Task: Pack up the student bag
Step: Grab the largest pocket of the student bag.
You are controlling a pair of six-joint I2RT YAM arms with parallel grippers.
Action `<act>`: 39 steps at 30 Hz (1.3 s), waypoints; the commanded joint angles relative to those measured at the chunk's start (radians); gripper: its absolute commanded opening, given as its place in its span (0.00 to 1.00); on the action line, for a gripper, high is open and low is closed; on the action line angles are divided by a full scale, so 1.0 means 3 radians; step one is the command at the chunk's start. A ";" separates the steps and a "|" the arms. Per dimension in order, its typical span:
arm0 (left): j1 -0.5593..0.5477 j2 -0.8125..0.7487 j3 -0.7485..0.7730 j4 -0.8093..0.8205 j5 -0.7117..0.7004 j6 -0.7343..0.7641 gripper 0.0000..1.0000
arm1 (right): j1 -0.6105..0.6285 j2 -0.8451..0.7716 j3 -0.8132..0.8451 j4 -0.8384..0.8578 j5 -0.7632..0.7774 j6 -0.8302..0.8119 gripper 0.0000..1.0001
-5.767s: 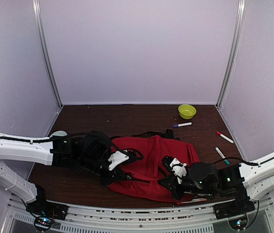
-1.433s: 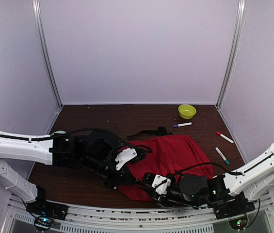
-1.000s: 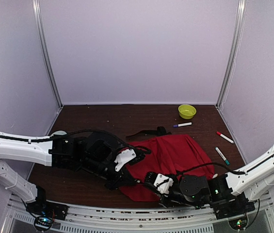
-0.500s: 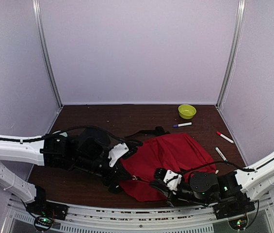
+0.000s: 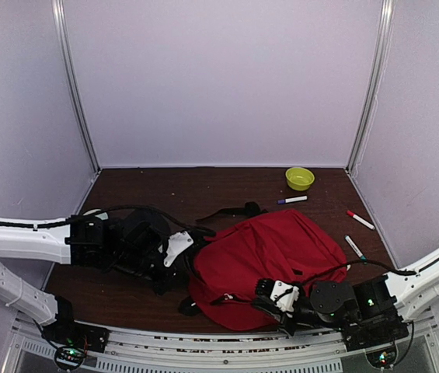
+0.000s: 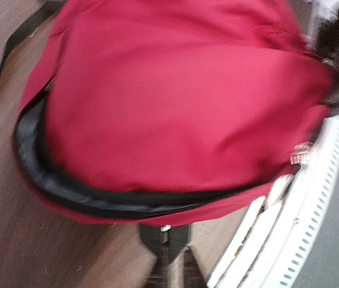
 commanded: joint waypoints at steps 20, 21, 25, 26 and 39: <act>-0.0343 0.0371 -0.0449 0.1632 0.0785 0.0140 0.54 | 0.0024 0.0272 0.0216 0.0196 0.0261 -0.0051 0.00; -0.0344 0.0392 -0.0431 0.1618 0.0806 0.0140 0.52 | 0.0024 0.0277 0.0217 0.0197 0.0257 -0.0051 0.00; -0.0342 0.0414 -0.0392 0.1538 0.0805 0.0141 0.44 | 0.0024 0.0293 0.0223 0.0197 0.0254 -0.0050 0.00; -0.0344 0.0410 -0.0387 0.1527 0.0803 0.0134 0.41 | 0.0024 0.0295 0.0227 0.0201 0.0250 -0.0049 0.00; -0.0360 0.0499 -0.0166 0.1249 0.0765 0.0187 0.00 | 0.0024 0.0320 0.0228 0.0181 0.0243 -0.0025 0.00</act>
